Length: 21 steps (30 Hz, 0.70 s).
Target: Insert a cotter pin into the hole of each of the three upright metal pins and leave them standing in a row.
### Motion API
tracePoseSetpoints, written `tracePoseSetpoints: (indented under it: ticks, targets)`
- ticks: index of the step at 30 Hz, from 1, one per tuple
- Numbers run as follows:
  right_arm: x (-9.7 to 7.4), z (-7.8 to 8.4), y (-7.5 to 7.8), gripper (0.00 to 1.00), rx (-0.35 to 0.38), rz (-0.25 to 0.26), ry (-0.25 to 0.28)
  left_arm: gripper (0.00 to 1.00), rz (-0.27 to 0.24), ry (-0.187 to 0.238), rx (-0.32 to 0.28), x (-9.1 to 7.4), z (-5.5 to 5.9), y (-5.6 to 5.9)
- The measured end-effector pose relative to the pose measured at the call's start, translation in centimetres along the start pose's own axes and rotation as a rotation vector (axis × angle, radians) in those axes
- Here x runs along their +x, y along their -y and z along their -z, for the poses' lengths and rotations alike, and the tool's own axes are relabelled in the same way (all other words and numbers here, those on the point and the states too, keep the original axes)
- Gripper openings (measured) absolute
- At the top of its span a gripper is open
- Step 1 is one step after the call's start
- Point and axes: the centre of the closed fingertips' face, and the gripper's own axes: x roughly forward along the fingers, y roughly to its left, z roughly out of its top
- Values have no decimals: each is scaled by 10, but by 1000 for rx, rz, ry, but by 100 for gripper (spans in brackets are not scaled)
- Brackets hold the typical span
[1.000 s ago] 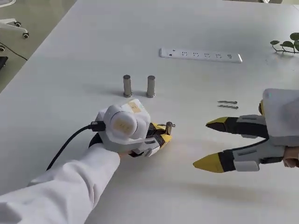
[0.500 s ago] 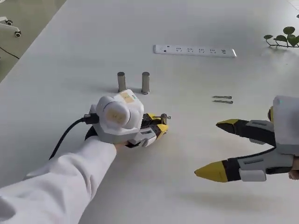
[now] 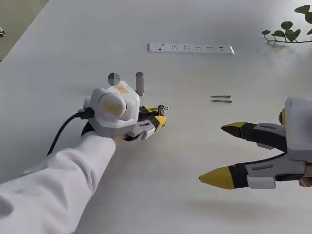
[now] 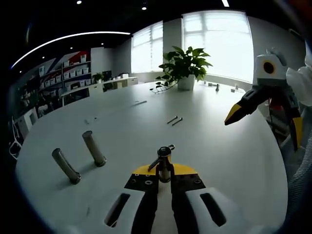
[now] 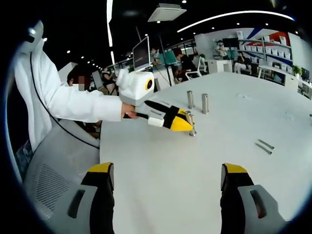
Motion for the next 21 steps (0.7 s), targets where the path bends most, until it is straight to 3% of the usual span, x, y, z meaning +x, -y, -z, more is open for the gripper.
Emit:
tracePoseSetpoints:
  ticks: [17,21]
  targets:
    - [-3,1,-2,88,6,1,2,6,-15,-15,-16,10,0,0]
    - [-5,0,3,90,9,34,10,7,-16,-22,-10,11,4,1]
